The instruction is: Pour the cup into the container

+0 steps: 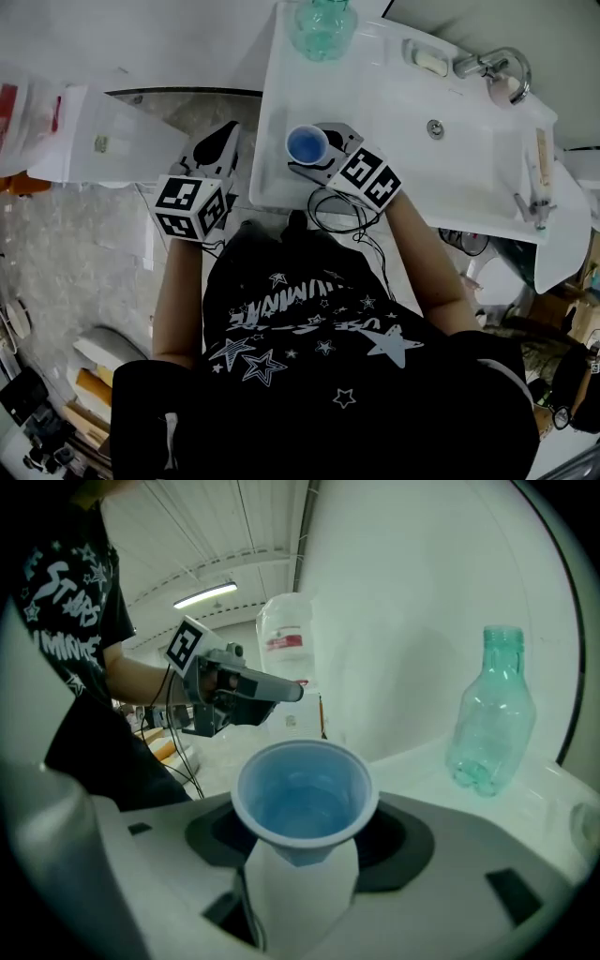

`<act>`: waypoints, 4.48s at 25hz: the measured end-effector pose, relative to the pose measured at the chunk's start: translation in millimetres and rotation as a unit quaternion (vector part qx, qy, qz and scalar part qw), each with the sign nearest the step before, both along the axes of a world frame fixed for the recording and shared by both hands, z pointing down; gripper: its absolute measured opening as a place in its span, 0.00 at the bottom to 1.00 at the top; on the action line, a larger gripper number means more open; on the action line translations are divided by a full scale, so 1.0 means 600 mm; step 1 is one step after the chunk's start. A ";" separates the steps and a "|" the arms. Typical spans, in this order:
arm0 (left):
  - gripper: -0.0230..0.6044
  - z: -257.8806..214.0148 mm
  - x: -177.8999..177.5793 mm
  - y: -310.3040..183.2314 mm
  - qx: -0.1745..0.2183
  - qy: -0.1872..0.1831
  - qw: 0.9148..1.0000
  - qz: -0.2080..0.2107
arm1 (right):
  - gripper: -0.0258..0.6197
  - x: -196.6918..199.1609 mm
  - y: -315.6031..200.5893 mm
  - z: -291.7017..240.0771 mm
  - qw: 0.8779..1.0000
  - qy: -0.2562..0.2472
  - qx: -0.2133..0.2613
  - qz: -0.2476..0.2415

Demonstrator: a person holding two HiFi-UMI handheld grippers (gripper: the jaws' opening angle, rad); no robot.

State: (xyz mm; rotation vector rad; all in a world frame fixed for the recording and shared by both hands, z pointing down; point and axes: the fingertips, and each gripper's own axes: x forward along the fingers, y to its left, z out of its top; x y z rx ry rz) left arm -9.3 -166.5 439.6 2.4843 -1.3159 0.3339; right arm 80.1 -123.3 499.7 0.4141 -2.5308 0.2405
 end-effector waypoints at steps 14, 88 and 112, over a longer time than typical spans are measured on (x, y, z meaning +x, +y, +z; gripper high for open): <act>0.05 0.030 -0.026 0.034 -0.027 0.012 0.999 0.014 | 0.48 -0.040 0.036 0.074 0.998 0.052 0.004 -0.045; 0.05 -0.029 -0.065 0.274 0.000 0.067 0.976 0.207 | 0.05 -0.028 0.247 -0.160 0.927 -0.179 0.010 0.331; 0.05 -0.050 0.021 0.414 0.003 0.070 0.968 0.242 | 0.05 0.034 0.392 -0.271 0.879 -0.302 0.033 0.368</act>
